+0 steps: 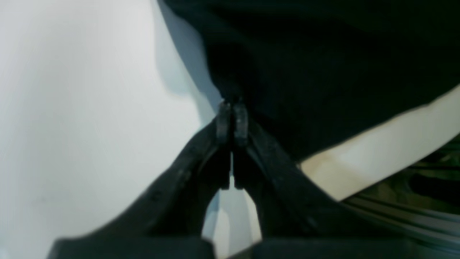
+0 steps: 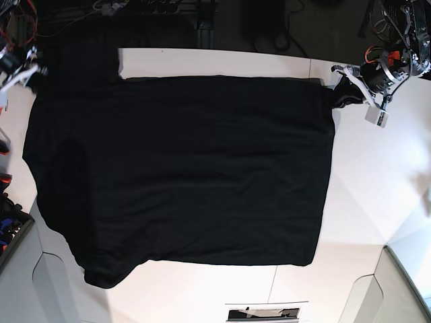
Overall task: Layout the t-shirt on the table in an organized manner, then fold the t-shirt properly
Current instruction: 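Grasp the opposite corner with the right gripper and lift both corners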
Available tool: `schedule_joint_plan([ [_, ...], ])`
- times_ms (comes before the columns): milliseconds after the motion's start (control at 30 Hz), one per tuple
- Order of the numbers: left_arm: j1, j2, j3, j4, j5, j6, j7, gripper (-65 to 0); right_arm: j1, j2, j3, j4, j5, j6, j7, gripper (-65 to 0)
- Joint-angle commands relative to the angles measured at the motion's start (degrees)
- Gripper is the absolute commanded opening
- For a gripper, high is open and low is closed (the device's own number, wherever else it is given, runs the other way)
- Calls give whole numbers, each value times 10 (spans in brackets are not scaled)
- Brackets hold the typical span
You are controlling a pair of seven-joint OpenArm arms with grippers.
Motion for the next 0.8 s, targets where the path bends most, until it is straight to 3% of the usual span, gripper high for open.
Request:
schedule_joint_plan([
  [0,-6,-10,-3,8,-10,-3,-11,-650,18,15,5,10,4,2,14,-650],
  [167,-32,-17,-3,8,6,-3,-54,-650,86,29,4,10,-10,2,13,-650],
  [400,-92,-19,-3,-4,40,-3,-56,-650,171,40,4,4,-52,-1,16,-650],
  [767,-214,-19,-3,-150,40,-3,-71,-650,303,39,3,-112,-66,-1,31,-650],
])
